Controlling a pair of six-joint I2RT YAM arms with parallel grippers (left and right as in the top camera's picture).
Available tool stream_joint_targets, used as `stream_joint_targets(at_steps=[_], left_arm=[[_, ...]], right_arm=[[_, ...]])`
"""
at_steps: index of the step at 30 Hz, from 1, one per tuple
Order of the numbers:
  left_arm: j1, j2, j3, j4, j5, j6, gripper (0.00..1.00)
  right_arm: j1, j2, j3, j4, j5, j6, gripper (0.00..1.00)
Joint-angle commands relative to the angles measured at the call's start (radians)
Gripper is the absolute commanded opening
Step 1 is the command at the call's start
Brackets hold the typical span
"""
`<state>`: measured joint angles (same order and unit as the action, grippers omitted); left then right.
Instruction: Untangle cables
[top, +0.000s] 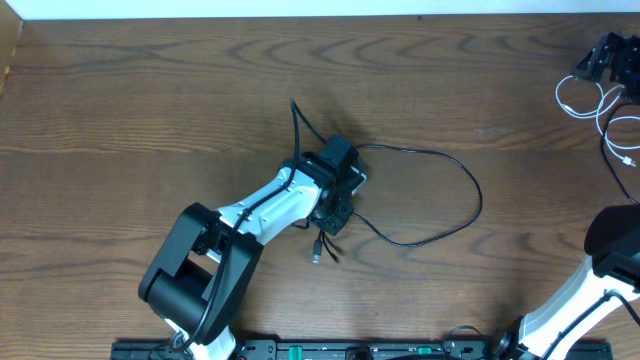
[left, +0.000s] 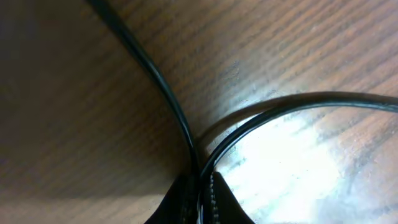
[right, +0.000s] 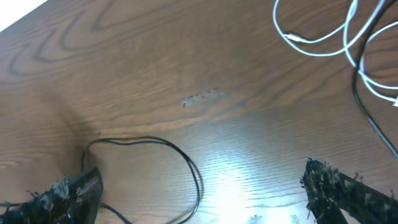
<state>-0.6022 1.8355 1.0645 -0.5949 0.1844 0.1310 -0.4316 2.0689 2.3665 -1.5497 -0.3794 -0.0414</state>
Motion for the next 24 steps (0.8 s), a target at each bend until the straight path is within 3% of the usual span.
stream_joint_targets(at_steps=[1, 7, 18, 24], left_arm=[[0.002, -0.019, 0.074, -0.074, -0.016, -0.039, 0.08], [0.002, -0.267, 0.257, -0.097, -0.017, -0.124, 0.07], [0.051, -0.615, 0.272, 0.095, -0.016, -0.251, 0.07], [0.070, -0.674, 0.272, 0.122, -0.013, -0.264, 0.07]], right_arm=[[0.018, -0.015, 0.006, -0.007, -0.083, -0.041, 0.99], [0.093, -0.015, 0.006, -0.014, -0.147, -0.047, 0.99], [0.294, -0.012, 0.006, -0.024, -0.226, -0.115, 0.99], [0.370, 0.047, 0.006, -0.025, -0.200, 0.021, 0.99]])
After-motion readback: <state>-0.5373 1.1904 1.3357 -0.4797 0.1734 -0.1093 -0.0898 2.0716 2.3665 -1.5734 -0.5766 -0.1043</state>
